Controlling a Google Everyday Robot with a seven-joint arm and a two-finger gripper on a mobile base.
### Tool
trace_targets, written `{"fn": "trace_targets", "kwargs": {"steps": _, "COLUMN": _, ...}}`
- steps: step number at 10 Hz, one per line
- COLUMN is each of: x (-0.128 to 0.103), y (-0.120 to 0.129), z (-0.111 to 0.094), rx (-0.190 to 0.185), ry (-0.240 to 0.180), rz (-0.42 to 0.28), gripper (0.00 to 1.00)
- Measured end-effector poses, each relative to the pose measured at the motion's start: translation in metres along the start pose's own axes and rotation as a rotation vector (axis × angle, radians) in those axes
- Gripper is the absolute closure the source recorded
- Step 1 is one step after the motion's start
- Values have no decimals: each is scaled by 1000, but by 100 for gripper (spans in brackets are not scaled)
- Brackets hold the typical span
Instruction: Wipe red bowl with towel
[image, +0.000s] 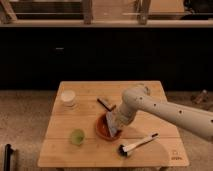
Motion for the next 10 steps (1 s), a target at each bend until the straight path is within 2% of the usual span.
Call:
{"fn": "trace_targets", "kwargs": {"steps": 4, "x": 0, "y": -27, "z": -5, "rx": -9, "ry": 19, "rz": -44, "gripper": 100}}
{"fn": "trace_targets", "kwargs": {"steps": 6, "x": -14, "y": -42, "z": -4, "rx": -17, "ry": 19, "rz": -90, "gripper": 100}}
{"fn": "trace_targets", "kwargs": {"steps": 8, "x": -39, "y": -58, "z": 0, "rx": -21, "ry": 7, "rz": -164, "gripper": 100}}
{"fn": "trace_targets", "kwargs": {"steps": 10, "x": -56, "y": -60, "z": 1, "rx": -22, "ry": -9, "rz": -221, "gripper": 100}}
